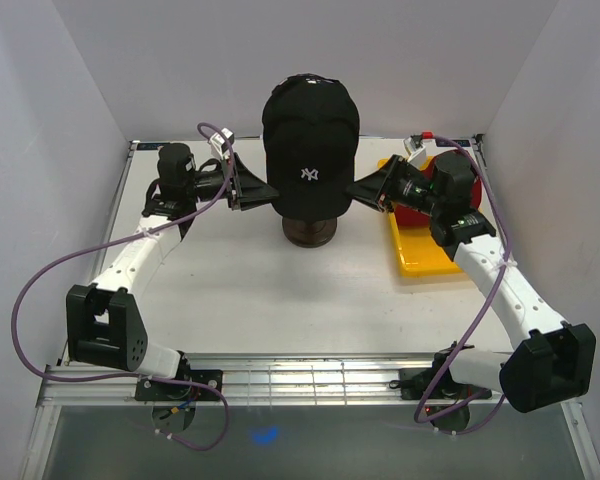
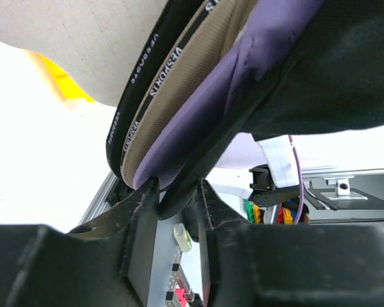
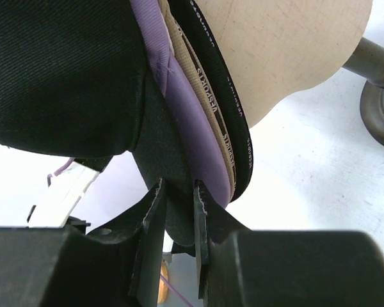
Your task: Stack the hats
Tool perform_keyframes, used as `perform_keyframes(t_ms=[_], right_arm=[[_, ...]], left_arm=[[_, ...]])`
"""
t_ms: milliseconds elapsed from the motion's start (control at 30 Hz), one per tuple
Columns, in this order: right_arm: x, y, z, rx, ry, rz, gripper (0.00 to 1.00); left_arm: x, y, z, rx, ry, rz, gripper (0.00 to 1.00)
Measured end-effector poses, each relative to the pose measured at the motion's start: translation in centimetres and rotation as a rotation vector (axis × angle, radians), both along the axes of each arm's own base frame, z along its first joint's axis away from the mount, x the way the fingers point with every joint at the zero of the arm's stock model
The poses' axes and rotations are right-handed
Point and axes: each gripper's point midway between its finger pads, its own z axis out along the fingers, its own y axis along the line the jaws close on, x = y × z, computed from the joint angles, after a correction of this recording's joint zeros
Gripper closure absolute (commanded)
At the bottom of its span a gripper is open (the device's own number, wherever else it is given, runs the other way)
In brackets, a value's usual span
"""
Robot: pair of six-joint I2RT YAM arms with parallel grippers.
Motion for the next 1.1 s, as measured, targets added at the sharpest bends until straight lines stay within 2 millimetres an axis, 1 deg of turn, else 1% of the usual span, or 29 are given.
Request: perform_keyframes(t_ms=[33, 133, 167, 233, 267, 300, 333, 367, 400, 433, 467, 533, 633, 933, 1033, 1100], right_arm=[[0.1, 0.0, 0.0, -0.006, 0.000, -0.001, 0.89], [0.4, -0.1, 0.1, -0.021, -0.001, -0.009, 0.82], [0.4, -0.2, 0.1, -0.025, 0.001, -0.010, 0.77], [0.4, -0.2, 0.1, -0.036, 0.001, -0.013, 0.72], [0.4, -0.3, 0.2, -0.043, 0.000, -0.017, 0.66], [0.5, -0.3, 0.1, -0.051, 0.000, -0.022, 0.63], [0.7, -0.5, -0.1, -0.063, 0.004, -0.034, 0.61], [1.0, -0.7, -0.7, -0.080, 0.020, -0.053, 0.56], [1.2, -0.9, -1.2, -0.093, 0.036, -0.068, 0.54], [1.5, -1.2, -2.0, -0.113, 0.061, -0.083, 0.52], [1.6, -1.4, -2.4, -0.124, 0.076, -0.092, 0.49], [2.0, -1.9, -3.1, -0.150, 0.100, -0.117, 0.47], [2.2, -2.1, -3.1, -0.172, 0.106, -0.134, 0.46], [2.4, -2.4, -1.8, -0.183, 0.082, -0.148, 0.45], [2.6, -2.6, -1.2, -0.187, 0.067, -0.152, 0.45], [2.6, -2.8, -0.7, -0.190, 0.058, -0.158, 0.44]], left_arm=[[0.0, 0.0, 0.0, 0.003, -0.005, 0.001, 0.68], [0.2, 0.1, 0.2, 0.016, -0.018, 0.005, 0.69], [0.2, 0.1, 0.2, 0.022, -0.021, 0.007, 0.69], [0.3, 0.1, 0.2, 0.036, -0.024, 0.012, 0.69], [0.3, 0.1, 0.2, 0.044, -0.028, 0.014, 0.69], [0.3, 0.1, 0.3, 0.053, -0.031, 0.016, 0.69], [0.3, 0.1, 0.5, 0.061, -0.037, 0.018, 0.69], [0.3, 0.2, 0.6, 0.070, -0.044, 0.019, 0.67], [0.4, 0.2, 0.8, 0.080, -0.051, 0.024, 0.66], [0.5, 0.3, 1.0, 0.092, -0.062, 0.031, 0.62], [0.7, 0.4, 1.2, 0.105, -0.072, 0.038, 0.60], [1.0, 0.6, 1.3, 0.130, -0.085, 0.061, 0.57], [1.3, 0.9, 1.0, 0.166, -0.084, 0.088, 0.56], [1.2, 1.8, -0.6, 0.251, -0.060, 0.140, 0.55], [0.9, 2.1, -0.5, 0.275, -0.067, 0.155, 0.55], [0.8, 2.4, -0.2, 0.293, -0.081, 0.167, 0.55]])
